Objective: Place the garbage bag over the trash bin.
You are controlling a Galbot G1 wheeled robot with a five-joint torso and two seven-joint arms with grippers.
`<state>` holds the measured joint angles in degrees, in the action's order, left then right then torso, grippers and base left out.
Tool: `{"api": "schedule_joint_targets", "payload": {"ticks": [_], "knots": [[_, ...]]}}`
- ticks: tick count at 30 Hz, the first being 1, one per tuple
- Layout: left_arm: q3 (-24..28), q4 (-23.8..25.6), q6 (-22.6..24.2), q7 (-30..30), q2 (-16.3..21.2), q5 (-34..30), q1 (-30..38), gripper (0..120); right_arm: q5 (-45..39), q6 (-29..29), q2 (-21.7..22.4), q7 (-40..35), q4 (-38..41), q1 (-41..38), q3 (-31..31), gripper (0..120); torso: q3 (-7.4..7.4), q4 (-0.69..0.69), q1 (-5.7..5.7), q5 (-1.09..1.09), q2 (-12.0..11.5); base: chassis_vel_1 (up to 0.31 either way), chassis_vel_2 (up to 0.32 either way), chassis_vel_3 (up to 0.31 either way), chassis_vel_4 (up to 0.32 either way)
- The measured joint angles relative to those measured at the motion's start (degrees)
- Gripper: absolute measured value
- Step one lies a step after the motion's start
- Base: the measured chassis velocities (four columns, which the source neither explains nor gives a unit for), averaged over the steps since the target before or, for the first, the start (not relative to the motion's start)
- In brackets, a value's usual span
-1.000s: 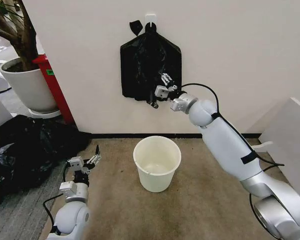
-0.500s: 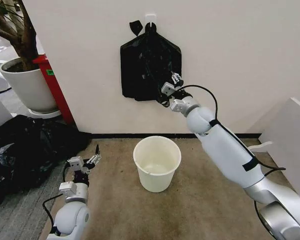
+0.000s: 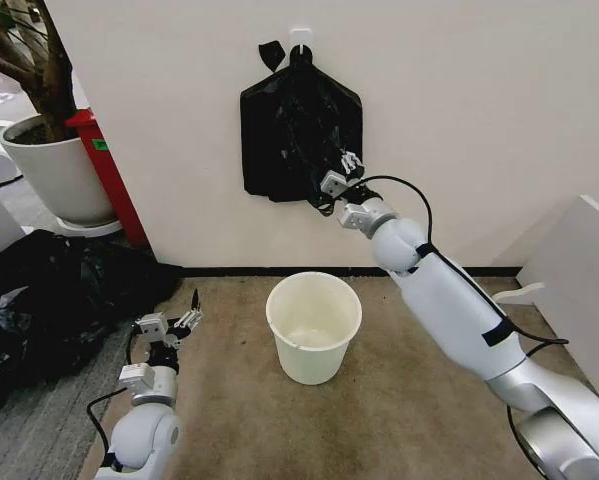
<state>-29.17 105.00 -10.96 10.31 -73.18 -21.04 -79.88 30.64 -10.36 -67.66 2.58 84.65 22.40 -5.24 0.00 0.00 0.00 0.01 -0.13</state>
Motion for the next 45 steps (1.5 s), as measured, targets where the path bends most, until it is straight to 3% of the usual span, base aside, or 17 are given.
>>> {"api": "schedule_joint_targets", "payload": {"ticks": [5,8,10,14,15,17,21,23,24,27,31,37,45], "knots": [[-0.07,0.05,-0.01,0.02,0.09,0.01,0.08,100,0.30,-1.62,-0.11,-0.93,0.32,0.23,0.27,0,0.00,0.00,0.00,0.00,0.00,0.000,0.000,0.000,0.000],[-0.10,0.31,-0.01,0.03,0.23,-0.07,0.17,100,-1.26,-2.23,-0.12,-2.28,0.72,0.34,0.27,0,0.00,0.00,0.00,0.00,0.00,0.000,0.000,0.000,0.000],[-0.10,0.86,-0.23,0.03,0.59,-0.59,0.45,100,-6.60,-2.97,-0.08,-5.02,1.54,0.52,-0.23,0,0.00,0.00,0.00,-0.01,0.00,0.000,0.000,0.000,0.000],[0.09,2.03,-2.48,-2.48,2.61,-3.81,1.55,100,-24.20,-3.00,0.25,-11.87,4.42,0.76,-2.61,0,0.00,0.00,0.00,-0.02,0.00,0.000,0.000,0.000,0.000],[0.71,3.03,-4.52,-5.26,4.90,-6.93,2.49,100,-35.19,-1.94,0.33,-15.07,6.63,0.86,-3.84,0,0.00,0.00,0.00,-0.02,0.00,0.000,0.000,0.000,0.000],[0.93,3.31,-5.19,-6.18,5.75,-8.00,2.82,100,-39.12,-1.40,0.33,-16.23,7.49,0.90,-4.23,0,0.00,0.00,0.00,-0.01,0.00,0.000,0.000,0.000,0.000],[2.78,4.45,-9.64,-13.74,15.14,-15.29,7.48,100,-59.22,1.63,-0.70,-21.40,12.06,1.33,-5.15,0,0.00,-0.01,0.00,-0.02,0.00,0.000,0.000,0.000,0.000],[3.27,4.22,-10.67,-16.29,19.15,-17.39,10.33,100,-63.61,3.86,-1.44,-21.45,12.68,1.34,-5.20,0,0.00,-0.02,0.00,-0.01,0.00,0.000,0.000,0.000,0.000],[3.27,4.22,-10.67,-16.29,19.15,-17.39,10.33,100,-63.61,3.86,-1.44,-21.45,12.68,1.34,-5.20,0,0.00,-0.02,0.00,-0.01,0.00,0.000,0.000,0.000,0.000],[4.18,2.29,-11.57,-18.89,25.13,-18.43,16.03,100,-67.77,8.00,-3.61,-19.56,11.60,0.62,-5.91,0,0.00,-0.01,0.00,-0.02,0.00,0.000,0.000,0.000,0.000],[5.42,-2.21,-12.98,-22.03,29.16,-18.08,23.42,100,-70.70,11.44,-7.02,-18.16,9.59,-0.49,-6.81,0,0.01,0.04,0.00,-0.03,0.00,0.000,0.000,0.000,0.000],[8.41,-6.04,-13.64,-23.91,31.45,-18.21,31.45,100,-69.59,13.04,-7.72,-16.91,8.76,-0.23,-6.82,0,0.01,-0.01,0.00,-0.01,0.00,0.000,0.000,0.000,0.000],[18.40,-13.57,-13.40,-23.68,33.06,-16.74,45.23,100,-67.19,13.23,-7.59,-16.61,7.59,0.66,-5.99,0,0.00,0.01,0.00,0.01,0.00,0.000,0.000,0.000,0.000]]}}
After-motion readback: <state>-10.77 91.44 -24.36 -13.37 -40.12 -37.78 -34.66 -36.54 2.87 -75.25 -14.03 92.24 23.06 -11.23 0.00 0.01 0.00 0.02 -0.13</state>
